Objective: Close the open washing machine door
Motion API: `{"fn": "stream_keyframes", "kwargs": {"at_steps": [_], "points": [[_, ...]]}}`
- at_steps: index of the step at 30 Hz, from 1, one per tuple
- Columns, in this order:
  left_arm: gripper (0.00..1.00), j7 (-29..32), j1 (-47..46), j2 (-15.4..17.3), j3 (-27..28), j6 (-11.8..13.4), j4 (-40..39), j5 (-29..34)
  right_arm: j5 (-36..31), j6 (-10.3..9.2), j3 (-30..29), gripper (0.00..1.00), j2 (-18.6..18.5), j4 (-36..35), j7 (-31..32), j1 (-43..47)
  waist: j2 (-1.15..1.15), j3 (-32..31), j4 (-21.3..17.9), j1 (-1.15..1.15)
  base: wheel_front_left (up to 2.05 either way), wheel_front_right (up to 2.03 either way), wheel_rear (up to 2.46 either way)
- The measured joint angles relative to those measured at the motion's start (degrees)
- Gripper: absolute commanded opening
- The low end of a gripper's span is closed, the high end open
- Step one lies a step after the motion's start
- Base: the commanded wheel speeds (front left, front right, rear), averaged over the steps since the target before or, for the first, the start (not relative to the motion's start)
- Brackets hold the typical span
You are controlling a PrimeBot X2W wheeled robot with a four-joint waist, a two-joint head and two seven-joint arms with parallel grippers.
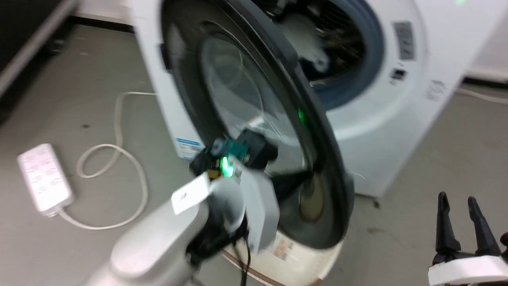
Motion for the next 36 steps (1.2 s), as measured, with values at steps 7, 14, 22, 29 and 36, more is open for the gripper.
{"fn": "stream_keyframes", "kwargs": {"at_steps": [7, 14, 22, 29, 36], "points": [[0.0, -11.3, -13.8, -3.5, -5.3, 0.0, 15.6, 4.9, 0.8, 0.0, 0.4, 1.0, 0.0, -0.3, -0.3, -1.0, 0.0, 4.1, -5.8, 0.01, 0.0, 0.0, 0.0], [0.0, -25.1, -16.6, -5.8, 1.6, 3.9, 23.8, 5.7, 0.8, 0.0, -0.3, 1.0, 0.0, -0.1, -0.3, -0.9, 0.0, 3.8, -5.8, 0.0, 0.0, 0.0, 0.0], [0.0, -40.4, -12.1, 2.0, 17.3, 16.8, 22.2, 6.3, 0.9, 0.0, 1.5, 1.0, 0.0, -0.1, -0.3, -0.8, 0.0, -0.3, -2.2, -0.02, 0.0, 0.0, 0.0], [0.0, -41.3, 5.6, 5.9, 25.0, 21.2, 16.6, 7.5, 1.0, 0.0, 2.5, 1.0, 0.0, -0.2, -0.3, -0.2, 0.0, -2.2, -1.7, -0.02, 0.0, 0.0, 0.0], [0.0, -41.2, 19.2, 6.4, 24.5, 20.7, 15.1, 7.4, 1.7, 0.0, 3.8, 1.0, 0.0, -0.2, -0.3, 0.9, 0.0, -2.9, -3.2, -0.01, 0.0, 0.0, 0.0]]}}
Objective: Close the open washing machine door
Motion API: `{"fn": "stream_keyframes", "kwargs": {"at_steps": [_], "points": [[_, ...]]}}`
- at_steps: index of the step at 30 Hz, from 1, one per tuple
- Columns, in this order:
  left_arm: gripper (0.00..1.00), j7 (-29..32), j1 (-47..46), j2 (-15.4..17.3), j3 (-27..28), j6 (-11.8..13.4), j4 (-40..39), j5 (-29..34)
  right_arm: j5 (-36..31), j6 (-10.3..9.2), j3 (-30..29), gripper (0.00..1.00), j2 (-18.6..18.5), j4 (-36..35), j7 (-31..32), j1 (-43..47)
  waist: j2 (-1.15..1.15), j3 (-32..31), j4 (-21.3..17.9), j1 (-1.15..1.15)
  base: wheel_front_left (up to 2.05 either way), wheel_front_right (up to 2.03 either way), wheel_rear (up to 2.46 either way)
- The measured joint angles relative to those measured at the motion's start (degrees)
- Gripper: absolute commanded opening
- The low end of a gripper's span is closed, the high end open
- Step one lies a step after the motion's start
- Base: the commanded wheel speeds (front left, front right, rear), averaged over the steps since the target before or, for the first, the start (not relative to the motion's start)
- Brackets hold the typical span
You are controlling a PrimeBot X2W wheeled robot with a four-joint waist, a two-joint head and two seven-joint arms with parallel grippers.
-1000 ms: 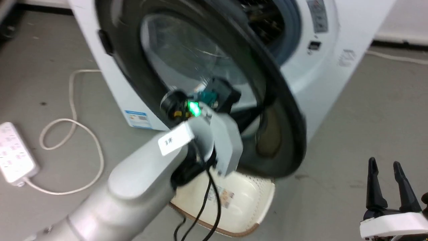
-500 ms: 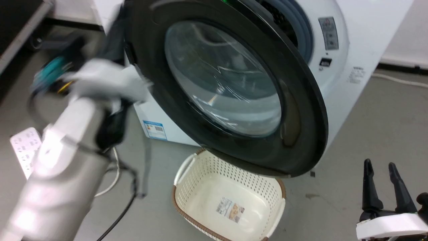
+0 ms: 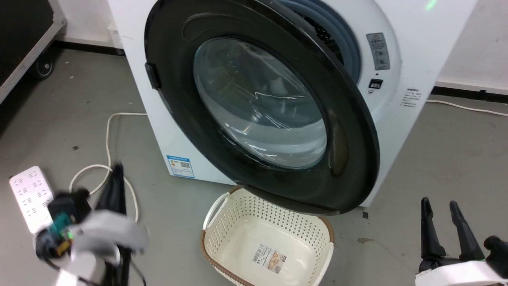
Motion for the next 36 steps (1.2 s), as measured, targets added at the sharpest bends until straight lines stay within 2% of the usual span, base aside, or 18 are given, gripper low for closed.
{"fn": "stream_keyframes", "kwargs": {"at_steps": [4, 5, 6, 7, 8, 9, 10, 11, 14, 16, 19, 21, 24, 28, 36], "points": [[0.0, 1.1, 4.1, 0.1, -1.7, -1.0, 0.0, -0.8, 0.2, 0.0, 0.1, 1.0, 0.0, 0.0, 0.0, 0.6, 0.0, -0.2, -0.8, 0.0, 0.0, 0.0, 0.0], [0.33, 1.2, 4.7, 0.1, -2.2, -1.3, 0.1, -0.8, 0.2, 0.0, 0.2, 1.0, 0.0, 0.0, 0.0, 0.6, 0.0, -0.2, -0.9, 0.0, 0.0, 0.0, 0.0], [0.79, 1.5, 5.6, -0.1, -2.6, -2.0, 0.0, -1.3, 0.2, 0.0, 0.2, 1.0, 0.0, 0.0, 0.0, 0.6, 0.0, -0.2, -1.1, 0.0, 0.0, 0.0, 0.0], [1.0, 1.5, 5.6, -0.1, -2.6, -2.0, 0.0, -1.3, 0.2, 0.0, 0.2, 1.0, 0.0, 0.0, 0.0, 0.6, 0.0, -0.2, -1.1, 0.0, 0.0, 0.0, 0.0], [1.0, 1.4, 5.8, -0.1, -2.7, -2.1, -0.2, -1.3, -0.1, 0.0, 0.2, 1.0, 0.0, 0.1, 0.0, 0.6, 0.0, -0.2, -1.2, 0.0, 0.0, 0.0, 0.0], [1.0, 1.4, 5.8, -0.1, -2.7, -2.1, -0.2, -1.3, -0.1, 0.0, 0.2, 0.75, 0.0, 0.1, 0.0, 0.6, 0.0, -0.2, -1.2, 0.0, 0.0, 0.0, 0.0], [1.0, 0.9, 5.8, -0.1, -2.5, -2.1, -0.9, -1.0, -1.2, 0.0, 0.2, 0.1, 0.0, -0.4, 0.0, 0.6, 0.0, -0.1, -1.2, 0.0, 0.0, 0.0, 0.0], [1.0, 0.7, 5.9, -0.2, -2.2, -2.1, -1.4, -0.6, -2.1, 0.0, 0.4, 0.0, 0.0, -1.2, 0.0, 0.6, 0.0, 0.0, -1.2, 0.0, 0.0, 0.0, 0.0], [1.0, 0.4, 6.2, -0.2, -1.3, -2.0, -2.5, 0.2, -3.5, 0.0, 1.7, 0.0, -0.1, -3.0, 0.0, 0.4, 0.0, 0.2, -1.2, 0.0, 0.0, 0.0, 0.0], [1.0, 0.1, 6.6, -0.3, 0.0, -1.5, -4.5, 1.6, -5.6, 0.0, 7.8, 0.0, -0.2, -4.7, 0.1, -0.7, 0.0, 0.9, -1.1, 0.0, 0.0, 0.0, 0.0], [1.0, 0.0, 6.7, -0.6, 0.7, -1.5, -6.1, 2.7, -5.1, 0.01, 14.9, 0.0, 0.0, -2.8, 5.2, -2.7, 0.0, 1.7, -0.7, 0.01, 0.0, 0.0, 0.0], [1.0, 0.0, 6.7, -0.9, 0.9, -1.3, -7.1, 3.5, -4.3, 0.1, 16.7, 0.0, 0.2, -0.2, 7.9, -4.1, 0.0, 2.2, -0.3, 0.01, 0.0, 0.0, 0.0], [1.0, 0.0, 6.6, -1.7, 1.0, -1.3, -8.3, 4.5, -4.4, 0.1, 16.2, 0.0, 0.1, 4.4, 9.0, -7.2, 0.0, 3.2, 0.7, 0.01, 0.0, 0.0, 0.0], [1.0, 0.0, 6.4, -2.4, 1.5, -1.6, -9.3, 5.4, -5.1, 0.09, 13.6, 0.0, 0.1, 9.6, 7.4, -11.9, 0.0, 4.8, 1.9, 0.01, 0.0, 0.0, 0.0], [1.0, 0.0, 5.1, -3.9, 2.0, -3.5, -9.7, 6.7, -10.8, 0.16, 4.0, 0.0, 0.4, 14.4, 5.4, -19.4, 0.0, 8.4, 4.6, 0.01, 0.0, 0.0, 0.0]]}}
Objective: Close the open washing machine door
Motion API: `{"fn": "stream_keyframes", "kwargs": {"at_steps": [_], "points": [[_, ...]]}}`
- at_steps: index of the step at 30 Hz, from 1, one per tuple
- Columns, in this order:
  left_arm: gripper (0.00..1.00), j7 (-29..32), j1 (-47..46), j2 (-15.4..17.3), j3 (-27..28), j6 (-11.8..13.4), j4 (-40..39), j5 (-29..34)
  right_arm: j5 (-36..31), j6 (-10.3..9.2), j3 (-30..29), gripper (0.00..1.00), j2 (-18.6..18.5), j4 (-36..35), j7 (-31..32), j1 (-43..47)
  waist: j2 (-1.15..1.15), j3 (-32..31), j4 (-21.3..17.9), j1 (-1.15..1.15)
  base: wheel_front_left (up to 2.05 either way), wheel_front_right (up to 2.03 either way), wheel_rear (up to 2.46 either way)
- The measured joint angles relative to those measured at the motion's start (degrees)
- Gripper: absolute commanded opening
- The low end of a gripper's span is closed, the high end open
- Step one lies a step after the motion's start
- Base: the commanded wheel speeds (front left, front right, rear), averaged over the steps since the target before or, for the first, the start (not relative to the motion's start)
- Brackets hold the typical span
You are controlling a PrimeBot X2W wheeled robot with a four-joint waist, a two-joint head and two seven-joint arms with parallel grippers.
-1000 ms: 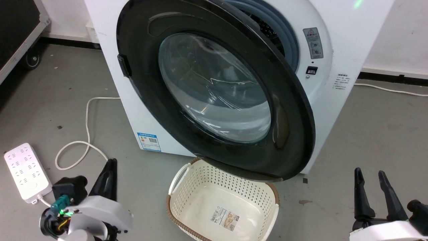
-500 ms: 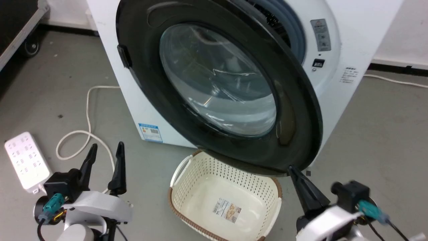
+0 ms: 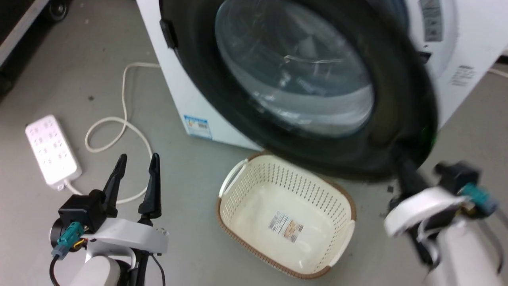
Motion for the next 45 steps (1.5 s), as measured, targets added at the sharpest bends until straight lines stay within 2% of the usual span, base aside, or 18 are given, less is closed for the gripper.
{"fn": "stream_keyframes", "kwargs": {"at_steps": [6, 15, 21, 25, 30, 34, 38, 45], "points": [[1.0, 0.0, -2.4, -1.2, 0.7, -1.5, -1.2, 1.2, -7.1, -0.04, -8.5, 0.0, -0.3, 3.5, 0.2, -10.4, 0.0, 4.8, 1.5, 0.0, 0.0, 0.0, 0.0], [1.0, 0.0, -4.3, -2.7, 3.1, -2.8, -2.4, 3.2, -12.4, 0.24, -17.3, 0.0, -1.0, 12.7, -2.4, -27.6, 0.0, 12.6, 3.1, 0.01, 0.0, 0.0, 0.0], [1.0, 0.0, -4.3, -3.5, 3.8, -3.7, -1.3, 3.8, -12.9, 0.44, -17.1, 0.0, -0.5, 13.4, -4.2, -28.3, 0.0, 11.3, 2.5, 0.01, 0.0, 0.0, 0.0], [1.0, 0.0, -3.2, -3.8, 4.2, -4.2, 0.0, 4.2, -8.1, -0.02, -14.6, 0.0, -0.5, 6.4, -5.1, -23.6, 0.0, 7.8, 1.6, 0.0, 0.0, 0.0, 0.0], [1.0, 0.0, -0.2, -3.9, 4.8, -4.1, 0.9, 4.2, -3.9, -0.05, -12.2, 0.0, -0.5, -7.0, -5.4, -10.7, 0.0, 2.4, -0.8, -0.02, 0.0, 0.0, 0.0], [1.0, 0.0, 1.8, -4.2, 5.0, -4.0, 1.3, 4.2, -0.9, -0.07, -10.1, 0.0, -0.4, -13.8, -5.4, -0.2, 0.0, -1.6, -3.6, -0.03, 0.0, 0.0, 0.0], [1.0, 0.0, 3.9, -4.4, 6.3, -2.9, 1.4, 4.1, -0.1, -0.07, -6.7, 0.0, -0.4, -17.0, -4.9, 8.8, 0.0, -4.8, -6.7, -0.01, 0.0, 0.0, 0.0], [1.0, 0.0, 6.6, -4.8, 7.2, -1.7, 1.2, 3.4, 1.2, -0.07, -4.9, 0.0, -0.4, -18.2, -2.5, 18.9, 0.0, -9.2, -10.4, -0.02, 0.0, 0.0, 0.0]]}}
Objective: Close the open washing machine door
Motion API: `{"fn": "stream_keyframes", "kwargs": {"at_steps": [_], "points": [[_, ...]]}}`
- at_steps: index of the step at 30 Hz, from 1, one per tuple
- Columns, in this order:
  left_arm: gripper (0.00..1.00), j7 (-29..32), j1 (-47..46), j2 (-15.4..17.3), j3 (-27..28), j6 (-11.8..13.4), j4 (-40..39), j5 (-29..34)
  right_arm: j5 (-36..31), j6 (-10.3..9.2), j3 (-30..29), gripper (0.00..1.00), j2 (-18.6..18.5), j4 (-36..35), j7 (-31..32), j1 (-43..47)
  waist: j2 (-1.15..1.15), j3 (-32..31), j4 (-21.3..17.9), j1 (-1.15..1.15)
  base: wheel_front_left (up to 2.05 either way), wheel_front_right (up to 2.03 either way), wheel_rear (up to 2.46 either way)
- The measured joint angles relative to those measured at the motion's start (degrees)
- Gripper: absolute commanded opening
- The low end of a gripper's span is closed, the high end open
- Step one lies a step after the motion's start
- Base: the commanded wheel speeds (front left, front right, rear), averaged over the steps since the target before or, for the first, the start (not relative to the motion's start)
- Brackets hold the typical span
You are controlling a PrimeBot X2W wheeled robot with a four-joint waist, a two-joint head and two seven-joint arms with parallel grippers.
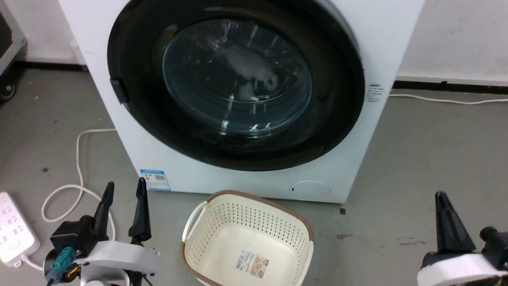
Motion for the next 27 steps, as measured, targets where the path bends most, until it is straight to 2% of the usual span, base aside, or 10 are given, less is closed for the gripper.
{"fn": "stream_keyframes", "kwargs": {"at_steps": [2, 3, 5, 16, 23, 27], "points": [[1.0, 0.0, 0.0, 0.0, 0.2, 0.2, 0.0, -0.3, 0.8, 0.0, 0.4, 0.0, 0.0, 0.1, 0.9, 1.1, 0.0, -0.7, -0.4, 0.0, 0.0, 0.0, 0.0], [1.0, 0.0, 0.0, 0.0, 0.3, 0.2, 0.1, -0.4, 1.1, 0.0, 0.6, 0.12, 0.0, 0.2, 1.7, 1.6, 0.0, -0.9, -0.5, 0.0, 0.0, 0.0, 0.0], [1.0, 0.0, 0.1, -0.1, 0.4, 0.2, 0.3, -0.7, 1.2, 0.0, 1.1, 1.0, 0.0, 0.5, 3.0, 2.1, 0.0, -1.2, -0.5, 0.01, 0.0, 0.0, 0.0], [1.0, 2.8, 1.0, 0.5, -1.2, 0.5, 2.3, -1.1, 1.3, 0.0, 2.6, 1.0, 0.0, 0.3, 4.2, 2.1, 0.0, -1.6, 0.0, 0.02, 0.0, 0.0, 0.0], [1.0, 4.4, 0.9, 2.3, -3.4, 0.7, 3.0, 2.1, 1.4, 0.0, 2.9, 1.0, 0.0, -0.1, 3.9, 2.1, 0.0, -1.4, 0.6, 0.02, 0.0, 0.0, 0.0], [1.0, 4.7, 0.6, 2.6, -4.0, 1.7, 2.9, 3.0, 1.5, 0.0, 3.2, 1.0, 0.0, -0.1, 3.7, 2.1, 0.0, -1.3, 1.0, 0.02, 0.0, 0.0, 0.0]]}}
